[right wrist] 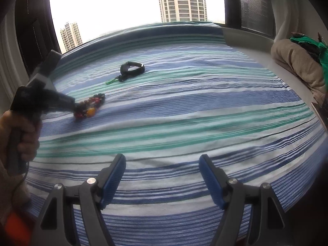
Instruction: Organize jewelry
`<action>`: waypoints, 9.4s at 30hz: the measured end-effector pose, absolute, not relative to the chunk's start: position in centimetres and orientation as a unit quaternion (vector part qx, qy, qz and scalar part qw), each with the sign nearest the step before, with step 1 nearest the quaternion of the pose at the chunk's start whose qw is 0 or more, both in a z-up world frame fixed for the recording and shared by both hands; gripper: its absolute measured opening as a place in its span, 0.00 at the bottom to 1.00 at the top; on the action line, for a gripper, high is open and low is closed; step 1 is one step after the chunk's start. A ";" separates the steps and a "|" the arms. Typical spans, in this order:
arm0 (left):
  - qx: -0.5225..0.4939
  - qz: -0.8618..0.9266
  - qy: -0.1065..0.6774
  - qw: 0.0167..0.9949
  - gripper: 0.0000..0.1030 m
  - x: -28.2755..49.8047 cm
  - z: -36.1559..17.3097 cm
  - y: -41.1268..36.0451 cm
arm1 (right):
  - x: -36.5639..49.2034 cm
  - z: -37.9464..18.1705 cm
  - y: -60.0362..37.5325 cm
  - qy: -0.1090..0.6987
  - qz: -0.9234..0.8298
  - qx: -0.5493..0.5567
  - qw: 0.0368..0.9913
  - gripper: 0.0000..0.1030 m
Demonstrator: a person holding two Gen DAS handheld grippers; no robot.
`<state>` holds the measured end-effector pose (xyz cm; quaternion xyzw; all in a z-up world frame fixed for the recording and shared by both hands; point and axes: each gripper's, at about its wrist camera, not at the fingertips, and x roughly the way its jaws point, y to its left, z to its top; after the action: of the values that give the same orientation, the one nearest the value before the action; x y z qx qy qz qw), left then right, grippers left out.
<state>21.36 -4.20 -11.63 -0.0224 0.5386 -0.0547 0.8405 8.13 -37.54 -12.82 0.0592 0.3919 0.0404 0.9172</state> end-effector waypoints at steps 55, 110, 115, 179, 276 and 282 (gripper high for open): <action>-0.268 -0.177 0.401 0.858 0.15 10.8 -3.9 6.1 | 4.6 -11.9 -30.7 0.424 0.120 0.071 0.895 0.73; -0.317 0.124 0.387 0.857 0.15 1.2 -3.6 29.0 | 16.7 0.0 10.3 0.392 0.496 -0.122 0.765 0.12; -0.288 0.138 0.432 0.844 0.21 3.3 -5.8 27.7 | 18.8 -3.3 12.1 0.395 0.461 -0.154 0.780 0.18; 0.002 -0.176 0.479 0.860 0.82 27.3 -5.6 -10.9 | 9.3 -14.5 -34.0 0.385 0.068 0.012 0.920 0.70; -0.037 0.037 0.433 0.900 0.12 14.3 -12.6 6.8 | 41.9 -14.5 -25.4 0.510 0.059 0.088 0.854 0.15; -0.038 0.036 0.432 0.900 0.12 14.3 -12.6 6.9 | 37.9 -12.4 -25.5 0.480 0.094 0.061 0.870 0.11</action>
<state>14.27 6.86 -12.57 -0.0377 0.4324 0.0365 0.9001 37.88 -25.51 -12.37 0.0607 0.4803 0.0944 0.8699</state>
